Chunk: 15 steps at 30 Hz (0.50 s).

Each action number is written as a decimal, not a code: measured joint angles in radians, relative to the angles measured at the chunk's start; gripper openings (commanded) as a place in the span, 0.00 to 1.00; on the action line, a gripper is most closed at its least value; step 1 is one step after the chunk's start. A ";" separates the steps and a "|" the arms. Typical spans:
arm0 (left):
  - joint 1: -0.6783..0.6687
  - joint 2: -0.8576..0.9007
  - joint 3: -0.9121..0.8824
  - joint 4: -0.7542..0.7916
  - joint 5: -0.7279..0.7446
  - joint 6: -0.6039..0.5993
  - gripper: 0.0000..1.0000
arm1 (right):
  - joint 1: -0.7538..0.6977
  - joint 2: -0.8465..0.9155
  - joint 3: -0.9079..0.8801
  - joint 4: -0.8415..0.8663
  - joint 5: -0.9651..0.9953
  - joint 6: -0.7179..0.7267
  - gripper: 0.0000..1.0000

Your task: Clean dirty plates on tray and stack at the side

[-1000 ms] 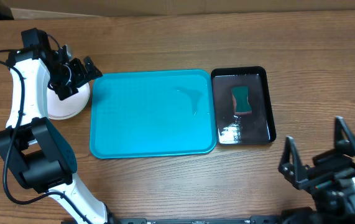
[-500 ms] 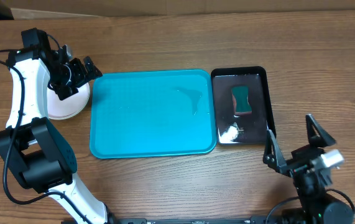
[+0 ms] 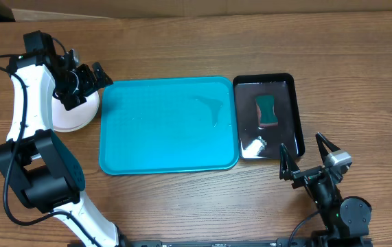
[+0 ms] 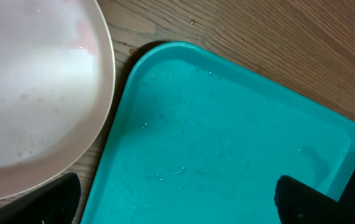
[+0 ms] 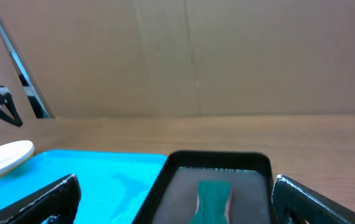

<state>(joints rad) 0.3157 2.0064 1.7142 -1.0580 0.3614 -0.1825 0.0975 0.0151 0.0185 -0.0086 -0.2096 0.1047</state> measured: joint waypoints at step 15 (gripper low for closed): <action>0.000 0.000 0.000 0.000 0.000 0.000 1.00 | -0.005 -0.003 0.000 -0.059 0.018 -0.012 1.00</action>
<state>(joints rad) 0.3157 2.0064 1.7145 -1.0576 0.3614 -0.1825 0.0929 0.0120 0.0185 -0.0677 -0.1913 0.0925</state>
